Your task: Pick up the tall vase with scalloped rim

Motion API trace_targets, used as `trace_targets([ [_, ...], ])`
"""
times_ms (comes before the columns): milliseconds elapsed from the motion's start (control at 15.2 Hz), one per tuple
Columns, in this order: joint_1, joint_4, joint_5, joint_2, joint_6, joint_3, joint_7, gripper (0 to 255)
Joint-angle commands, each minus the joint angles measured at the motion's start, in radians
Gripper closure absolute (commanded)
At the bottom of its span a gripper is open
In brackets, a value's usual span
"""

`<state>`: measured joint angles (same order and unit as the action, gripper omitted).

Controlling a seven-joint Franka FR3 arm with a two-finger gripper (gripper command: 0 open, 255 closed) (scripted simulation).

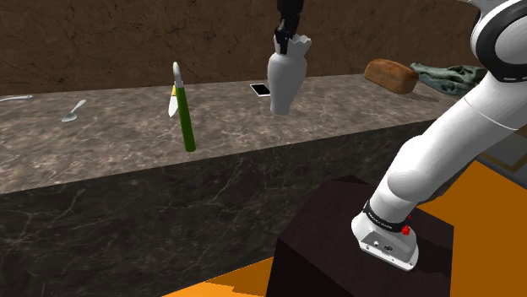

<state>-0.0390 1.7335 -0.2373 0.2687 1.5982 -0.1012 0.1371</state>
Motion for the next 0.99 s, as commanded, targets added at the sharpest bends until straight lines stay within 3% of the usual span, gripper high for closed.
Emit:
trace_targets([
  [0,0.0,0.001,0.0,0.0,0.0,0.0,0.0,255],
  [330,0.0,-0.001,0.0,-0.002,0.0,0.0,0.0,255],
  [924,-0.002,-0.189,-0.006,-0.06,-0.128,-0.008,0.024,255],
])
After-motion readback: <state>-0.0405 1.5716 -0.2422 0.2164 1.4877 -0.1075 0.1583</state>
